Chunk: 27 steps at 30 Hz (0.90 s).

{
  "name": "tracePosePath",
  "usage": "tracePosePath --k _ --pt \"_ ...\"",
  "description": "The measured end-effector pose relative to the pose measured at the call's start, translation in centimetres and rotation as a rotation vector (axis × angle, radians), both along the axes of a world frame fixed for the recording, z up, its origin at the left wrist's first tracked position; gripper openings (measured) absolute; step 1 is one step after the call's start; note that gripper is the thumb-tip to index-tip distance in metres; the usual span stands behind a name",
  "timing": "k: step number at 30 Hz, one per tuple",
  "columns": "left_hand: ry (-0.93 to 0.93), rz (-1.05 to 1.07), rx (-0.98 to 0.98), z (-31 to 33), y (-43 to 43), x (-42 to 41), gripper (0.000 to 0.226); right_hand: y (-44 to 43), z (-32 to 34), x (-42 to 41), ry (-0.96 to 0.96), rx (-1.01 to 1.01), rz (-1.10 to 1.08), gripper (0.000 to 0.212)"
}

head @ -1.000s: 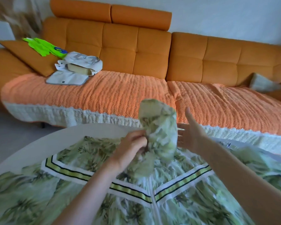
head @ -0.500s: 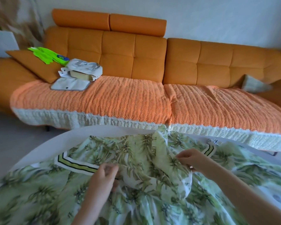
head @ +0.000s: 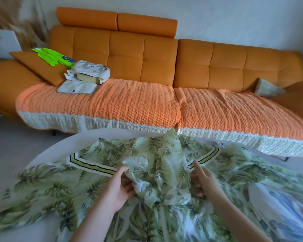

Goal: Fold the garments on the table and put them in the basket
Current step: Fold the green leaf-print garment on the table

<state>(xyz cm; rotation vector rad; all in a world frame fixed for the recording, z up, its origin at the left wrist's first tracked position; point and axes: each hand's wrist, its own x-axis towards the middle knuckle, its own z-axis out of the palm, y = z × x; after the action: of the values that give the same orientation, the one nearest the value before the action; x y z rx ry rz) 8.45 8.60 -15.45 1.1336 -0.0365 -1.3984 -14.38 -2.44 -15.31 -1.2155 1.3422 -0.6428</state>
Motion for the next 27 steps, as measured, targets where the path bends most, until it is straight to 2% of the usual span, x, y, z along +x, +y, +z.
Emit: tracePosePath --k 2,4,5,7,9,11,12,13,14,16,18,20,23,25,27 --pt "-0.181 -0.115 0.118 -0.2 0.1 -0.8 0.05 0.2 0.5 0.2 0.23 -0.135 0.166 0.061" --pt "-0.341 -0.171 0.192 0.0 -0.1 -1.3 0.076 0.6 0.8 0.6 0.331 -0.094 0.267 0.061" --pt "-0.369 -0.135 0.196 0.0 -0.4 -1.4 0.079 0.6 0.6 0.8 0.326 -0.05 0.282 0.058" --pt "-0.255 -0.031 0.168 0.4 -0.6 -1.5 0.063 0.8 0.9 1.0 0.203 0.022 0.228 0.038" --pt "-0.075 0.041 0.07 1.0 -0.2 -1.3 0.031 0.7 1.5 0.4 -0.087 0.107 0.097 0.018" --pt "0.059 0.075 -0.03 1.2 1.0 -0.4 0.029 0.4 2.2 -1.2 -0.457 0.276 0.011 0.013" --pt "0.084 0.06 -0.052 1.4 1.8 -0.1 0.035 0.6 2.3 -2.0 -0.527 0.329 0.024 0.013" --pt "0.076 0.006 -0.066 1.1 2.4 0.3 0.041 0.7 2.1 -2.8 -0.458 0.336 0.073 0.012" --pt "0.022 -0.07 -0.05 0.9 2.9 0.5 0.044 0.9 1.6 -3.4 -0.264 0.308 0.128 0.013" --pt "-0.177 -0.182 0.042 0.4 3.3 1.3 0.038 0.8 0.6 -4.0 0.165 0.128 0.185 0.031" --pt "-0.448 -0.17 0.127 -0.2 2.9 2.8 0.037 0.0 0.5 -4.0 0.377 -0.021 0.165 0.041" --pt "-0.652 -0.09 0.182 -0.3 1.9 4.5 0.032 -0.4 1.7 -3.1 0.549 -0.256 0.189 0.038" --pt "-0.639 0.0 0.139 -0.3 -1.1 6.5 0.026 0.7 2.4 -1.5 0.604 -0.535 0.25 0.036" --pt "-0.784 0.002 0.198 -0.7 -3.7 7.2 0.036 2.8 2.9 0.1 0.64 -0.787 0.373 0.049" --pt "-0.928 -0.01 0.243 -0.9 -5.9 7.5 0.038 4.9 2.4 1.5 0.63 -0.938 0.543 0.066"
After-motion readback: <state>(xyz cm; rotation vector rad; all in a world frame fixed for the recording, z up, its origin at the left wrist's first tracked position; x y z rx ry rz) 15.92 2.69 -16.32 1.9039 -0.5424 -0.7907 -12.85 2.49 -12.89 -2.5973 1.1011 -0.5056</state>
